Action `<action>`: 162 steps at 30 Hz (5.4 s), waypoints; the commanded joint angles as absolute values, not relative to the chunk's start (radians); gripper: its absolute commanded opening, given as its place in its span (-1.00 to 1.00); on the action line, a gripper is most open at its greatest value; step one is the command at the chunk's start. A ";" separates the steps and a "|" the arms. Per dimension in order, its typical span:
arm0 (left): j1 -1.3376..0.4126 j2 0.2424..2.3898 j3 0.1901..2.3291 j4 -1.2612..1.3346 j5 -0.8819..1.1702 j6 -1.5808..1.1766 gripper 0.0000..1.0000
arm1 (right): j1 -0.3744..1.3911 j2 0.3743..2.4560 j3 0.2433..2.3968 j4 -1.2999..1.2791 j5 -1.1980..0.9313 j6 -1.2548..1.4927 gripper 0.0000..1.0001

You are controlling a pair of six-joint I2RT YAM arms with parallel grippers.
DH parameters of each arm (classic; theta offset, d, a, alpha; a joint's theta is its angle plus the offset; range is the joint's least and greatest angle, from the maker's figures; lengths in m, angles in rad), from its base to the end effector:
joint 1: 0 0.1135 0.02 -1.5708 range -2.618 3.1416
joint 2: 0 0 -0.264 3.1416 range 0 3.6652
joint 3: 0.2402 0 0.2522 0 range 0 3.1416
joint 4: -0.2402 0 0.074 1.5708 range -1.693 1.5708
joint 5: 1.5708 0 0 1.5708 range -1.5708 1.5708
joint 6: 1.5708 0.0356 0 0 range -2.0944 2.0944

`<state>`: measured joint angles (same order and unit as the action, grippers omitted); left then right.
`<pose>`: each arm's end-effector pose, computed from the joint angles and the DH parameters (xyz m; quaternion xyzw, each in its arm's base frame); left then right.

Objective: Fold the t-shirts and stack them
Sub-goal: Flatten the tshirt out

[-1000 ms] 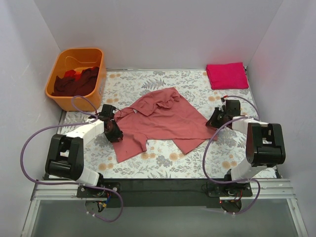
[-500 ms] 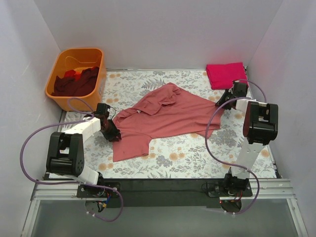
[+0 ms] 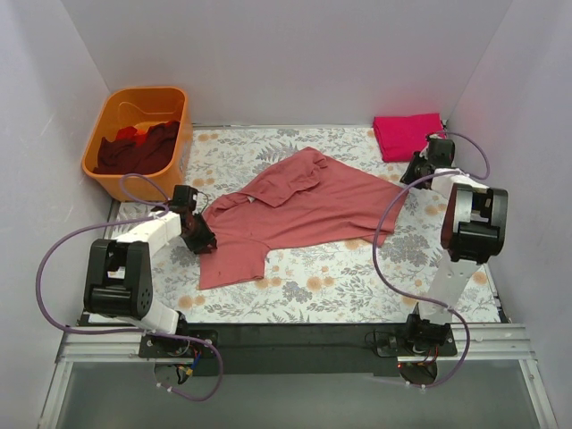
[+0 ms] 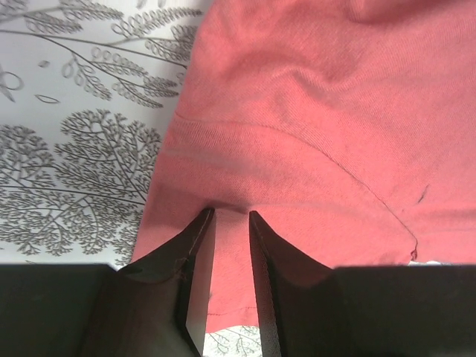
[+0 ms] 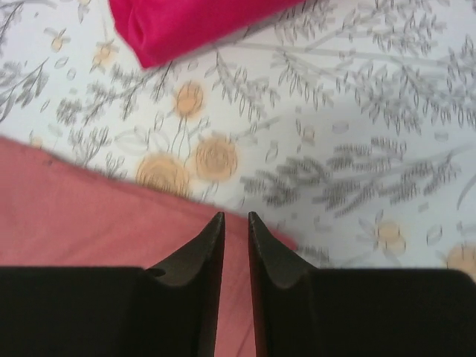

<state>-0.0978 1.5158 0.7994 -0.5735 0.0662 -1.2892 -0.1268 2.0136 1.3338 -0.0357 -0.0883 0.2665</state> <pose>0.2585 -0.0277 0.1563 -0.5514 0.8218 -0.1146 0.0866 0.4408 -0.0530 0.1729 0.1597 0.8951 0.0690 0.4105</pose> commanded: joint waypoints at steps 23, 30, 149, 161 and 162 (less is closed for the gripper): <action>-0.736 1.805 1.314 -0.469 0.087 -1.203 -0.46 | -0.104 1.572 0.913 -0.020 -0.270 0.313 -0.49; -0.831 2.032 1.471 -0.460 0.061 -1.144 -0.48 | -0.104 1.647 0.943 -0.009 -0.316 0.305 -0.49; -0.354 1.658 0.976 -0.506 -0.031 -1.408 -0.34 | -0.012 1.568 0.860 -0.247 0.023 0.241 -0.09; -0.184 1.871 1.184 -0.505 0.000 -1.341 -0.26 | -0.015 1.893 1.144 -0.205 0.025 0.227 -0.10; -0.183 1.888 1.207 -0.511 0.033 -1.327 -0.24 | -0.015 1.905 1.179 -0.224 0.023 0.226 -0.10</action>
